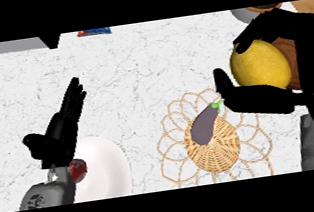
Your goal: Pick the lemon from the placemat and place it in the bowl
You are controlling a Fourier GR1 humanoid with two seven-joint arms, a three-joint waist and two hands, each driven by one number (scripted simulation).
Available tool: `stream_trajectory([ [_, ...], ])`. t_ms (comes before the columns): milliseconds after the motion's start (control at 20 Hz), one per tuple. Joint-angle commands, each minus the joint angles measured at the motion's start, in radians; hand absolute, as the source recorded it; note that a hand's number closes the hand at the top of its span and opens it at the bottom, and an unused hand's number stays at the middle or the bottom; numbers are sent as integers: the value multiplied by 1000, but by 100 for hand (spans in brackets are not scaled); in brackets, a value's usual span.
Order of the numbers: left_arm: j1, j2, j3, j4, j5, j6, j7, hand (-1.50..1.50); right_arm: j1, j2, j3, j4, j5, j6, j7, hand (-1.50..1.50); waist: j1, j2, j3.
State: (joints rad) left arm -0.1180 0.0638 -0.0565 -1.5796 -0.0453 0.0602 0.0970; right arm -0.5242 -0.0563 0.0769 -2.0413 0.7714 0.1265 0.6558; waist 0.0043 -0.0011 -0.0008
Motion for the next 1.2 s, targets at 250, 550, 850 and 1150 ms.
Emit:
stream_trajectory([
  [250,-7,-37,-24,14,-37,32,-3,0,-276,-116,-197,293,-52,48,28,150,4,2,0],
  [550,-44,-13,14,60,-11,5,-17,0,-177,-279,-206,452,79,23,-125,150,0,6,0],
  [850,-95,-42,-16,65,-54,47,30,0,-169,-309,-248,727,123,-144,-300,150,4,6,1],
  [1150,-73,-27,19,101,-20,14,-48,0,-150,-396,-331,994,108,-282,-528,150,6,7,1],
])
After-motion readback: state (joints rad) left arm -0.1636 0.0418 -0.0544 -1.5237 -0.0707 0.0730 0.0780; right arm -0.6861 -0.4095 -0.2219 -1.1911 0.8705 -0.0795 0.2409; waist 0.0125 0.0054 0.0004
